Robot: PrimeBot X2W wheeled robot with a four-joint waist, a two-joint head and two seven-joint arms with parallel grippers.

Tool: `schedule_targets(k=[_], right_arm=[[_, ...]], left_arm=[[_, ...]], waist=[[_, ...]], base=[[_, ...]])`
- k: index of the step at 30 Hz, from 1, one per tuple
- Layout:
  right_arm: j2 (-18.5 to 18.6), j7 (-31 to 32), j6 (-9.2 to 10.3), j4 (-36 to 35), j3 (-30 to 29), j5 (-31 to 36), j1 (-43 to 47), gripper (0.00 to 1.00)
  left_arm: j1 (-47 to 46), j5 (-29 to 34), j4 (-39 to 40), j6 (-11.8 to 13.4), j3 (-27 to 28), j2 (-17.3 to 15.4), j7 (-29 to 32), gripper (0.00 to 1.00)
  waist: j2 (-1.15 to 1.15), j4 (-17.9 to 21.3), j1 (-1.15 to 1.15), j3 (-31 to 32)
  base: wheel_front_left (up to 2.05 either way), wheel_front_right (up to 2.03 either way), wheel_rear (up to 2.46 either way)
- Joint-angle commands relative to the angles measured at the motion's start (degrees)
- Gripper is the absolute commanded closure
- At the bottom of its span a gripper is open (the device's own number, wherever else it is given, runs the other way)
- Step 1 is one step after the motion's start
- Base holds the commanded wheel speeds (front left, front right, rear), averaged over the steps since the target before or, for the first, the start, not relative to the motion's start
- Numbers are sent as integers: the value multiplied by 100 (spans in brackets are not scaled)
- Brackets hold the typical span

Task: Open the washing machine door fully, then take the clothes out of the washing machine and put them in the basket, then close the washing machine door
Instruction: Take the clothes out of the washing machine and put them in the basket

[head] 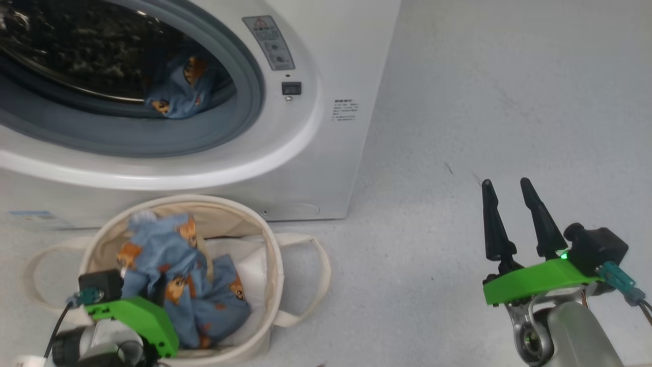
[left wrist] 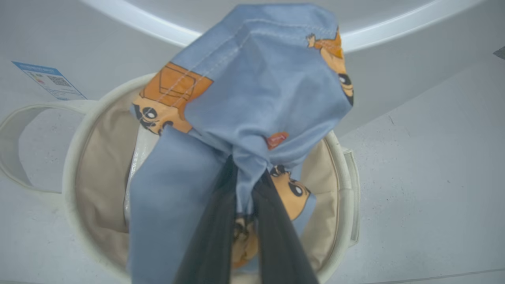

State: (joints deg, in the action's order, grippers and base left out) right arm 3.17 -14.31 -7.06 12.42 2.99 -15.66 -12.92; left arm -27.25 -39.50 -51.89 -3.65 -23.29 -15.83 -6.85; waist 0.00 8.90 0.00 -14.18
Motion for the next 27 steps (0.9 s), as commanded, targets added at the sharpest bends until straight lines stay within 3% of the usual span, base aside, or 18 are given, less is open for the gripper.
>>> schedule_targets(k=[1,7,14,27], right_arm=[[44,-69,-43,-204,136,14,-156,0],[65,-69,-43,-342,125,26,-255,0],[100,-69,-43,-528,152,49,-366,0],[84,-69,-43,-960,19,126,-458,0]], left_arm=[[-261,-33,-110,-75,175,-111,10,100],[-718,-351,-997,-314,246,29,67,100],[-1323,-455,-1809,-364,212,-1,295,100],[-1972,-532,-2178,-263,189,-107,694,100]], waist=[[0,73,0,-103],[0,185,0,-449],[0,318,0,-917],[0,431,0,-1919]], base=[[0,0,0],[0,0,0],[0,0,0],[0,0,0]])
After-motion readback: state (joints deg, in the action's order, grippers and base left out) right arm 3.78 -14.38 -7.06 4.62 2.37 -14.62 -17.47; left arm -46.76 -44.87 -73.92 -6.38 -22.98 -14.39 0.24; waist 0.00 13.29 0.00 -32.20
